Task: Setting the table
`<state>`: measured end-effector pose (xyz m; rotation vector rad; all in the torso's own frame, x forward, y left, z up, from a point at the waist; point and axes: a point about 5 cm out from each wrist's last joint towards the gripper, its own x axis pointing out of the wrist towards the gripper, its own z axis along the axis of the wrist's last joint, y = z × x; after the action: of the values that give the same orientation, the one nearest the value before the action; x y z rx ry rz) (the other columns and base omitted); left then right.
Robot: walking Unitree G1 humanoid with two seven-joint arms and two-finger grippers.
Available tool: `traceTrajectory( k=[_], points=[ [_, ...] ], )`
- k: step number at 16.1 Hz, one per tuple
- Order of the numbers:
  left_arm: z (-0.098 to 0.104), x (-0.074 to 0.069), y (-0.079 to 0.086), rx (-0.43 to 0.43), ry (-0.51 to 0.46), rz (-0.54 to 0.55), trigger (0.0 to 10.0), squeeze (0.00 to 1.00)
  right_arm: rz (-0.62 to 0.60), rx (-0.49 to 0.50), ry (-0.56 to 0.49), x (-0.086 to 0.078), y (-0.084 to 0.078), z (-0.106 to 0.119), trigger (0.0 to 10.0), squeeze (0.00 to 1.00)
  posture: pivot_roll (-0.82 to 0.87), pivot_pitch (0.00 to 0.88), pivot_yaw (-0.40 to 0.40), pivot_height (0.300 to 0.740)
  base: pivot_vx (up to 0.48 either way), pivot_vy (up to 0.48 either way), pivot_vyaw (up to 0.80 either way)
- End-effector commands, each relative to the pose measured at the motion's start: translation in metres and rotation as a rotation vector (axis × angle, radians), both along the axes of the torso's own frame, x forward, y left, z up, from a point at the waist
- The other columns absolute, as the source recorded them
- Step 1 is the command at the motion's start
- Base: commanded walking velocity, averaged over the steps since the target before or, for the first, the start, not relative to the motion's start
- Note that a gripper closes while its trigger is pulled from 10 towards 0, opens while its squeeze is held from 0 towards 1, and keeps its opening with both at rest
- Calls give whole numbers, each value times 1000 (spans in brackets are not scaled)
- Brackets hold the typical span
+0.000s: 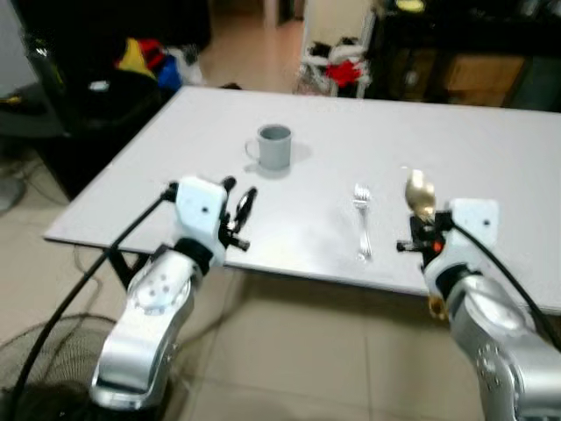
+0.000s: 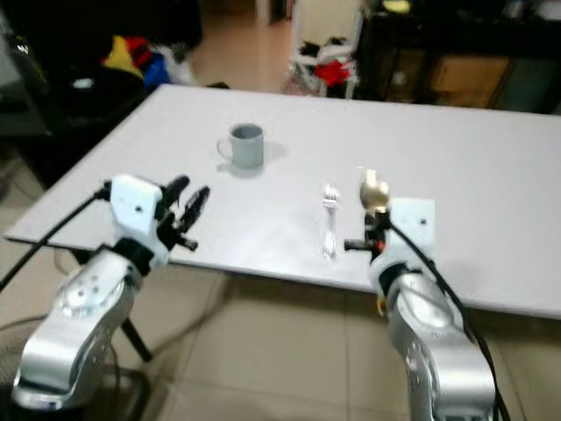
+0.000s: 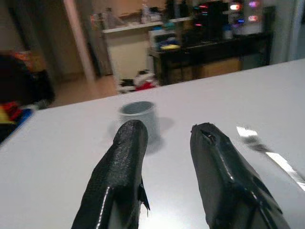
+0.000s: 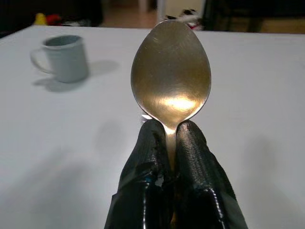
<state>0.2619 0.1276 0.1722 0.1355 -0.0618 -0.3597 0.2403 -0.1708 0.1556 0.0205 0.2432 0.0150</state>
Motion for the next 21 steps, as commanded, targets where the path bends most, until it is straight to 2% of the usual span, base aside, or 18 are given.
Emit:
traceTrajectory(
  k=[1,8,11,13,14,17,19,20,21],
  points=[
    [1,0,9,16,-4,34,10000,0,34,4,5,1,8,1,10000,0,82,0,16,740,352,0,0],
    [0,-1,7,16,2,16,10000,0,42,-18,61,0,7,-6,10000,0,78,0,20,740,349,0,0],
    [-1,-2,4,14,9,1,10000,0,23,-38,121,0,1,-13,10000,0,76,0,22,740,349,0,0],
    [-5,-5,-3,19,40,-77,10000,0,0,-61,180,0,-7,-20,10000,0,74,0,26,740,315,0,0],
    [-10,-11,-12,33,76,-187,10000,0,0,-83,203,2,-11,-22,10000,0,74,0,26,740,0,0,0],
    [-19,-16,-19,88,133,-273,10000,0,-37,-136,268,7,-24,-31,10000,0,68,0,39,740,0,0,0],
    [-21,-19,-24,87,158,-325,10000,0,-46,-139,293,14,-33,-37,10000,0,66,0,47,740,0,0,0],
    [-23,-25,-28,97,183,-389,10000,0,-62,-127,315,22,-40,-41,10000,0,67,0,48,740,0,0,0],
    [-23,-25,-28,97,183,-389,10000,0,-62,-127,315,22,-40,-41,10000,0,67,0,48,740,0,0,0]
  ],
)
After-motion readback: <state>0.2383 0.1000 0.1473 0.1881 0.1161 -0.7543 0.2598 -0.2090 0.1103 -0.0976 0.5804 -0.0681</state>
